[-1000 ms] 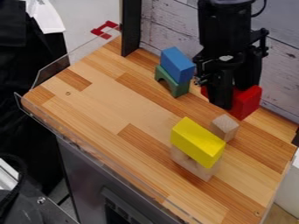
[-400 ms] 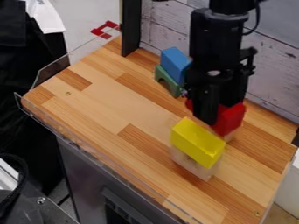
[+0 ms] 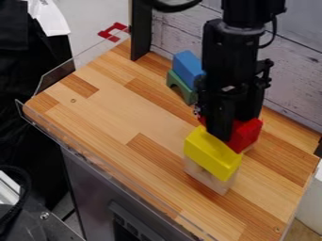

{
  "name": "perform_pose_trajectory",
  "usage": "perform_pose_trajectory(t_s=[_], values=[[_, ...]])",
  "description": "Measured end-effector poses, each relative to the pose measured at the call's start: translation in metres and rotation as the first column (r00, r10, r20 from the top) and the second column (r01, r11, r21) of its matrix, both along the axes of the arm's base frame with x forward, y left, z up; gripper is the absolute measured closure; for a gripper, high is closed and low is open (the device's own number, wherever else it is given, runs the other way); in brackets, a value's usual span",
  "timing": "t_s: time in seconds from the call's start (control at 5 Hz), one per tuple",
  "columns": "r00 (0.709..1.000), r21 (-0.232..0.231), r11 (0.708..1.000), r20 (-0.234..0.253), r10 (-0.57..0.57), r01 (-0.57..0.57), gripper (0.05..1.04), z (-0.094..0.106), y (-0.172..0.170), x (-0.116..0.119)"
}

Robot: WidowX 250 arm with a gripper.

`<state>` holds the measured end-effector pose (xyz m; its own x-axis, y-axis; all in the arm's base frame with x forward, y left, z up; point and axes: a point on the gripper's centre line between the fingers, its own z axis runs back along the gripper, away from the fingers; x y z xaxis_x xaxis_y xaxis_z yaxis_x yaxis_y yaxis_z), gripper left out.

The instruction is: Turn a red arch upside down and place it on top of a yellow block

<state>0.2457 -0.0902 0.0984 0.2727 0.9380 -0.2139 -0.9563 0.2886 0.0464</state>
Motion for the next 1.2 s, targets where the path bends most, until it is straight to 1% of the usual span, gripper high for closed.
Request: perform_pose_trajectory(t_s=[0.4, 0.6, 0.8, 1.0, 1.2], values=[[0.999, 0.01, 1.0, -0.031, 0.022, -0.022, 0.533, -0.0099, 0.0014, -0.0095], [0.999, 0.003, 1.0, -0.029, 0.029, -0.029, 0.533, -0.0095, 0.0011, -0.0124], [0.999, -0.008, 0.999, -0.022, 0.032, -0.032, 0.459, -0.0085, -0.0005, -0.0119], [0.999, -0.042, 0.999, -0.011, 0.033, -0.033, 0.162, -0.0079, -0.0025, -0.0095], [0.999, -0.044, 0.998, -0.004, 0.033, -0.033, 0.082, -0.0082, -0.0024, -0.0086]])
